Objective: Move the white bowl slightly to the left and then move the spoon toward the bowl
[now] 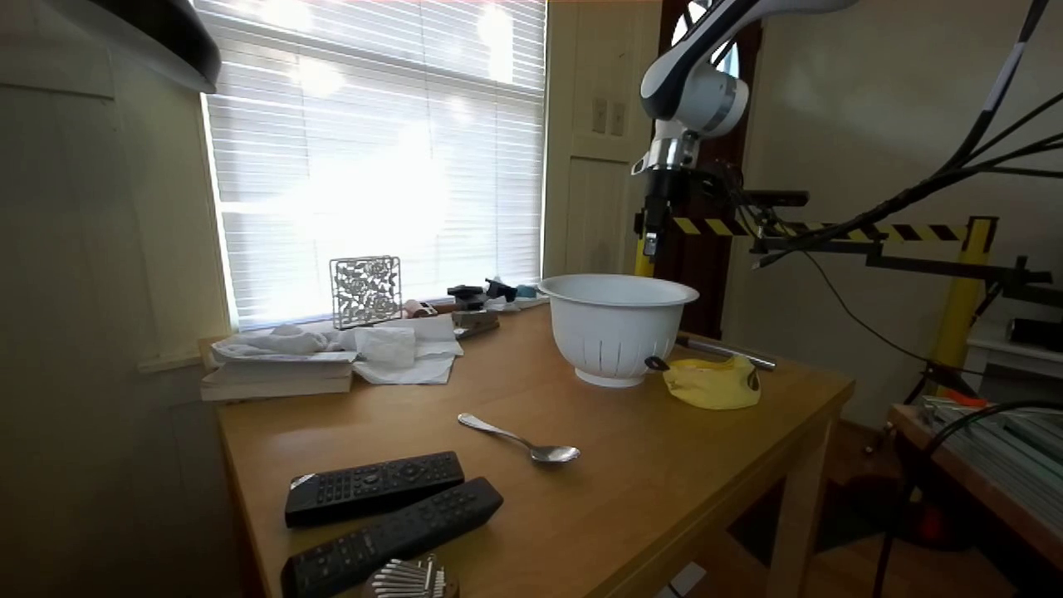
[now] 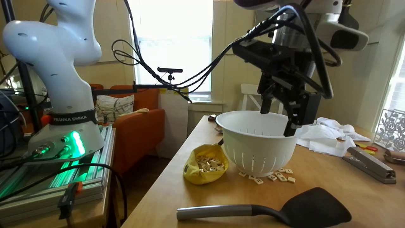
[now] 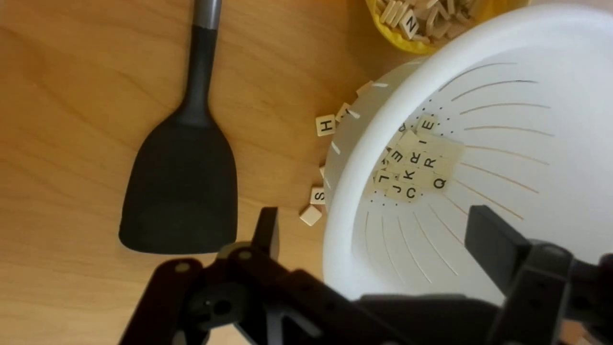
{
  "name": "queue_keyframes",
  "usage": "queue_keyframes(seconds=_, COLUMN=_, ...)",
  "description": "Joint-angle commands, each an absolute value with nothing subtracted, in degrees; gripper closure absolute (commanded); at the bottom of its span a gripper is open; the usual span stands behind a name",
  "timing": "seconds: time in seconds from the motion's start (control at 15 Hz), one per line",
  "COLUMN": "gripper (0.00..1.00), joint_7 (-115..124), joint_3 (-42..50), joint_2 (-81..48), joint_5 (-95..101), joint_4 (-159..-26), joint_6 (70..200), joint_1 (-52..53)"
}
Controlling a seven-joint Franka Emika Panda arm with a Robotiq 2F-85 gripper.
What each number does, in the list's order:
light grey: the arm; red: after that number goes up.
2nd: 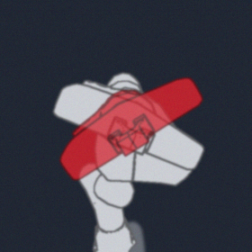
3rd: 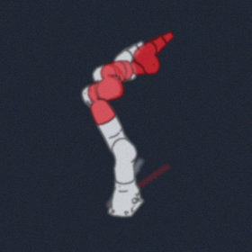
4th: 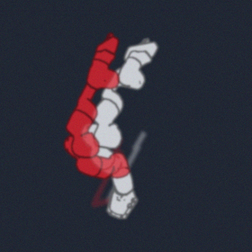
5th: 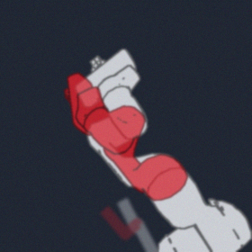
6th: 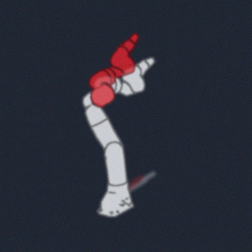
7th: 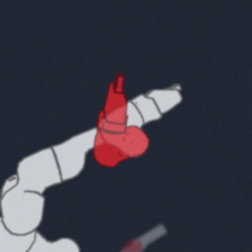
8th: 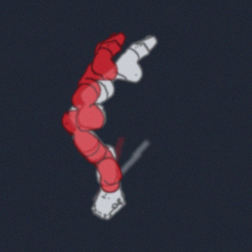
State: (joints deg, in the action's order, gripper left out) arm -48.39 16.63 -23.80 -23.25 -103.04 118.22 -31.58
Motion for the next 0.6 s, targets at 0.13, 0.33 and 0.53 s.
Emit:
queue_keyframes(seconds=0.13, gripper=0.0, joint_7=-50.2, joint_3=12.9, joint_2=-28.3, joint_5=-26.5, joint_4=-101.0, joint_6=120.5, joint_1=-35.6)
queue_keyframes(seconds=0.33, gripper=0.34, joint_7=-49.3, joint_3=11.2, joint_2=-29.3, joint_5=-27.7, joint_4=-101.1, joint_6=119.2, joint_1=-37.0)
queue_keyframes(seconds=0.53, gripper=0.56, joint_7=-49.3, joint_3=9.8, joint_2=-29.6, joint_5=-29.1, joint_4=-101.5, joint_6=119.6, joint_1=-38.0)
